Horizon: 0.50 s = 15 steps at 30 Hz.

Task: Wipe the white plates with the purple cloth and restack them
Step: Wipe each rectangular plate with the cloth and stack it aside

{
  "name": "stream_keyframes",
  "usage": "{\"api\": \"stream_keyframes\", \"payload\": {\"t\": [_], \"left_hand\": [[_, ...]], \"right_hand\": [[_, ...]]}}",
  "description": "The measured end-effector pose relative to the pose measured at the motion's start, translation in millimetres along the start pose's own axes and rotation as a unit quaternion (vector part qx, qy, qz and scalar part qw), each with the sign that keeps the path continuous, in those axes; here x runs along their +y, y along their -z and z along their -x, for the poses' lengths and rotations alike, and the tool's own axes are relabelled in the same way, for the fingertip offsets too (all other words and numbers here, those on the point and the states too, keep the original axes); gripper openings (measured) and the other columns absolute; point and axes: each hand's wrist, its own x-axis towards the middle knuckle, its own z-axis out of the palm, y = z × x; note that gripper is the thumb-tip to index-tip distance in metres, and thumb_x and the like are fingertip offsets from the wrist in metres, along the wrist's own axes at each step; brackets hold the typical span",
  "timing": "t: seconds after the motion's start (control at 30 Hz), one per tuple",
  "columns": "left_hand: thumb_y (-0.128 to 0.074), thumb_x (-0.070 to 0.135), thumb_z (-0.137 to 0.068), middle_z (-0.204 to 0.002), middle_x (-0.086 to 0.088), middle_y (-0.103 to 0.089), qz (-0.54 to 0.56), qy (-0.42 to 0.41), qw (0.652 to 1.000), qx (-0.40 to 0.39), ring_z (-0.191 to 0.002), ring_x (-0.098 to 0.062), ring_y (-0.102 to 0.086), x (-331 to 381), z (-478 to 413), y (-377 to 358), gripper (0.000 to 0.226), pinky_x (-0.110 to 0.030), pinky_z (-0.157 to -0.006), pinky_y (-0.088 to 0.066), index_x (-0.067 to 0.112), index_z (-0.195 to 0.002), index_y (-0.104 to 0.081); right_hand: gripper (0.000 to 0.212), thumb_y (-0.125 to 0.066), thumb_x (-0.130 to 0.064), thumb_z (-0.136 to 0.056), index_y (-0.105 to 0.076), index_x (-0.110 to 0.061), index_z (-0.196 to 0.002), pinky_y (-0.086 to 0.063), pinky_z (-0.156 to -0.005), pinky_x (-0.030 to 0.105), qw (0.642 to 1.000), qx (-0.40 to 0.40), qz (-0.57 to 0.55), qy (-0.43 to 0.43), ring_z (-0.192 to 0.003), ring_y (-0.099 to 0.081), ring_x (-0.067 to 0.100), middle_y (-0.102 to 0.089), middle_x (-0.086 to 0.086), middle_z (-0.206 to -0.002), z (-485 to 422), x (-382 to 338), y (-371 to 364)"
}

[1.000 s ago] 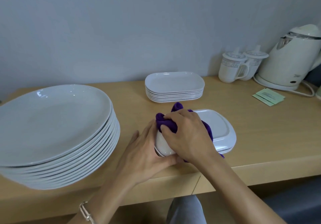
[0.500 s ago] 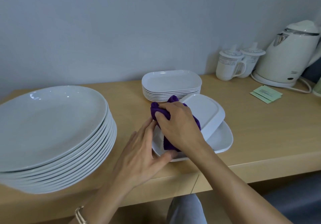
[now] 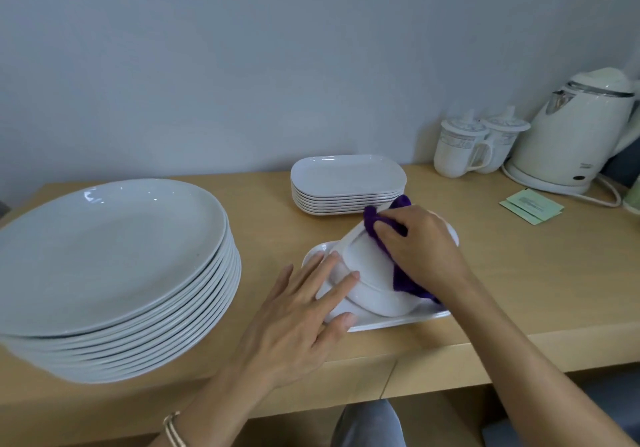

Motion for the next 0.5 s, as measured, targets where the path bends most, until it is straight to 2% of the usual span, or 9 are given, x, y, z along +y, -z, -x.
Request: {"api": "stream_keyframes", "payload": {"t": [0.07,0.1,0.17,0.27,0.4,0.5], "left_hand": [[-0.013,0.056,-0.103,-0.156,-0.001,-0.039,-0.007,0.018,0.999,0.038,-0.146,-0.013,-0.025,2.0,0.3,0.3,0.06,-0.045,-0.113,-0.029,0.023,-0.14,-0.047],[-0.015,0.056,-0.103,-0.154,0.0,-0.041,0.004,0.029,0.998,0.049,-0.144,-0.012,-0.028,2.1,0.2,0.5,0.062,-0.045,-0.112,-0.033,0.019,-0.137,-0.05],[-0.017,0.059,-0.101,-0.157,0.004,-0.035,0.027,0.03,0.998,0.053,-0.147,-0.011,-0.022,0.8,0.4,0.0,0.064,-0.041,-0.114,-0.031,0.018,-0.142,-0.044],[-0.021,0.056,-0.101,-0.162,0.012,-0.023,0.039,0.009,0.999,0.036,-0.153,-0.014,-0.007,-1.1,0.9,0.2,0.06,-0.03,-0.119,-0.02,0.026,-0.152,-0.032],[-0.026,0.052,-0.101,-0.16,0.02,-0.023,0.044,0.01,0.998,0.051,-0.152,-0.011,-0.006,-1.5,0.1,-0.1,0.054,-0.018,-0.115,-0.015,0.03,-0.148,-0.04],[-0.035,0.049,-0.099,-0.155,0.012,-0.037,0.026,0.011,0.997,0.071,-0.15,-0.016,-0.017,-3.2,0.9,-3.1,0.051,-0.026,-0.113,-0.027,0.026,-0.142,-0.05]], "right_hand": [[0.021,-0.053,-0.026,-0.094,-0.07,-0.015,-0.092,-0.038,-0.08,0.025,1.0,0.009,0.013,0.012,-0.091,-0.053,0.021,-0.063,0.001,-0.093,5.8,-1.4,-15.2],[0.021,-0.052,-0.026,-0.094,-0.07,-0.015,-0.096,-0.037,-0.085,0.027,1.0,0.016,0.009,0.018,-0.095,-0.052,0.022,-0.062,0.001,-0.097,8.1,-4.9,-23.1],[0.023,-0.051,-0.029,-0.094,-0.069,-0.016,-0.1,-0.039,-0.091,0.033,0.999,0.023,0.0,0.026,-0.1,-0.051,0.024,-0.062,0.002,-0.104,10.8,-14.7,-37.2],[0.027,-0.049,-0.031,-0.094,-0.068,-0.019,-0.109,-0.038,-0.095,0.035,0.999,0.014,0.002,0.034,-0.107,-0.048,0.025,-0.06,0.002,-0.114,10.7,-26.3,-44.7],[0.028,-0.053,-0.03,-0.093,-0.067,-0.022,-0.115,-0.039,-0.097,0.035,0.997,0.0,0.018,0.07,-0.111,-0.049,0.024,-0.06,0.0,-0.119,8.3,-26.4,-42.3],[0.025,-0.058,-0.032,-0.089,-0.07,-0.023,-0.109,-0.041,-0.093,0.035,0.996,-0.021,0.015,0.083,-0.106,-0.054,0.022,-0.064,0.001,-0.112,-5.9,-21.0,-32.8]]}}
